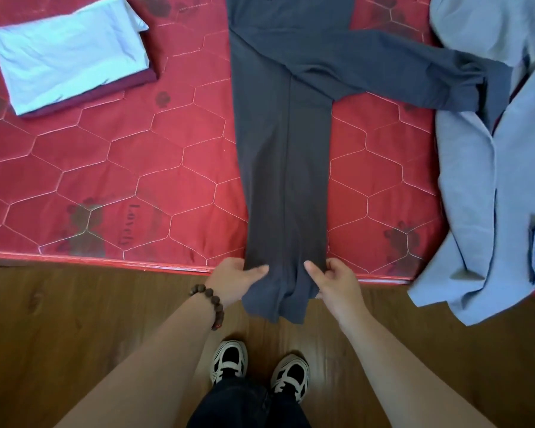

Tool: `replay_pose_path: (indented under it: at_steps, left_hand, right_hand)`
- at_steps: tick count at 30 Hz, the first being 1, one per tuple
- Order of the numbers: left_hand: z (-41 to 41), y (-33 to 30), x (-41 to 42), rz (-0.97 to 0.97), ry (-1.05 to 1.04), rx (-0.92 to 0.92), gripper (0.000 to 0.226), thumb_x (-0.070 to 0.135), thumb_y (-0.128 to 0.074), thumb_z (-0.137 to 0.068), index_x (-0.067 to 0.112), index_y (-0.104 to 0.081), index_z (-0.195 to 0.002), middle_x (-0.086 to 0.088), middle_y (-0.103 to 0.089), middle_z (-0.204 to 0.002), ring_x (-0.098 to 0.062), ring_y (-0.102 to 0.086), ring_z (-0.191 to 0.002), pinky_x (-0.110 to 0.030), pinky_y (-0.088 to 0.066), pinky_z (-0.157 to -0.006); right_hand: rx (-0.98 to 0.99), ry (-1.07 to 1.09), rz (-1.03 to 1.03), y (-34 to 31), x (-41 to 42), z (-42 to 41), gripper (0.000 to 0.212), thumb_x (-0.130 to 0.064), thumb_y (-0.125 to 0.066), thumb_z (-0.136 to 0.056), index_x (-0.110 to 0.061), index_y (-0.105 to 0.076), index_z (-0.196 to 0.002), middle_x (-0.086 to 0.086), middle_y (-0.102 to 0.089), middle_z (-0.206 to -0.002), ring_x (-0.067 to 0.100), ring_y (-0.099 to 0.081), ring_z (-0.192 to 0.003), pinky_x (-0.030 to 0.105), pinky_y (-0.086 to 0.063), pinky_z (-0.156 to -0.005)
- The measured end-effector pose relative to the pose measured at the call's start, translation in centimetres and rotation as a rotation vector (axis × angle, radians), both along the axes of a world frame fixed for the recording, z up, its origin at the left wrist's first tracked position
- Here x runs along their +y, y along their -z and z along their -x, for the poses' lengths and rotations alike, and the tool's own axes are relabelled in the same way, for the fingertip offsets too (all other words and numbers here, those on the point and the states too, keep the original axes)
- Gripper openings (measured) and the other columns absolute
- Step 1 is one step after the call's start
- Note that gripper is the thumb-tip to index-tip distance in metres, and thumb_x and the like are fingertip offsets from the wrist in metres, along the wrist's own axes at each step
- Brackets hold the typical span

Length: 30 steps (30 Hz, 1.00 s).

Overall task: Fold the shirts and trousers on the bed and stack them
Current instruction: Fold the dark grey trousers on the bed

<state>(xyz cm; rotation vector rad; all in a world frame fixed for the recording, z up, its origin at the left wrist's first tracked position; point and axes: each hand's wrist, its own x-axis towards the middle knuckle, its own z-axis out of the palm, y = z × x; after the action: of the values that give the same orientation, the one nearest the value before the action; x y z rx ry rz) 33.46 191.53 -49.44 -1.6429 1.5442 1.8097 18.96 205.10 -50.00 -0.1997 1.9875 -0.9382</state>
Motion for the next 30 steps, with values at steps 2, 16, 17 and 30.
replay_pose_path:
  at_steps: [2,16,17,30]
  left_hand:
    - [-1.4,-0.2,1.1,-0.072,0.075,0.011,0.044,0.036,-0.074,-0.075,-0.002,-0.070,-0.095,-0.018,-0.073,-0.097,-0.031,-0.070,-0.093,-0.048,-0.055,-0.088]
    - [-4.7,-4.5,8.3,0.277,-0.247,0.109,0.045,0.021,-0.076,-0.081,0.025,-0.049,-0.117,0.009,-0.063,-0.114,-0.003,-0.061,-0.098,-0.024,-0.055,-0.079]
    - [-5.0,-5.0,8.8,0.262,-0.204,0.175,0.065,0.020,-0.078,-0.078,0.032,-0.042,-0.130,0.015,-0.057,-0.123,0.001,-0.056,-0.107,-0.025,-0.053,-0.088]
    - [-5.7,-9.1,10.2,0.766,0.055,0.123,0.031,-0.005,-0.059,-0.085,0.008,-0.069,-0.112,0.002,-0.066,-0.101,-0.006,-0.058,-0.091,-0.005,-0.041,-0.078]
  right_hand:
    - [-0.181,-0.012,0.009,-0.5,1.6,-1.2,0.022,-0.029,-0.069,-0.087,-0.017,-0.060,-0.103,-0.003,-0.070,-0.095,0.016,-0.069,-0.089,0.029,-0.057,-0.069]
    - [-0.056,0.112,0.108,-4.8,7.3,-7.5,0.063,-0.007,-0.057,-0.094,-0.037,-0.033,-0.145,-0.009,-0.066,-0.119,0.005,-0.064,-0.107,0.027,-0.053,-0.092]
    - [-0.017,0.095,0.122,-5.3,7.4,-7.5,0.063,-0.006,-0.055,-0.095,-0.039,-0.035,-0.144,-0.010,-0.063,-0.124,0.002,-0.061,-0.111,0.025,-0.050,-0.095]
    - [0.263,0.027,0.054,-9.1,8.6,-7.9,0.035,-0.001,-0.053,-0.094,-0.015,-0.063,-0.124,-0.003,-0.070,-0.085,-0.002,-0.055,-0.053,0.008,-0.043,-0.052]
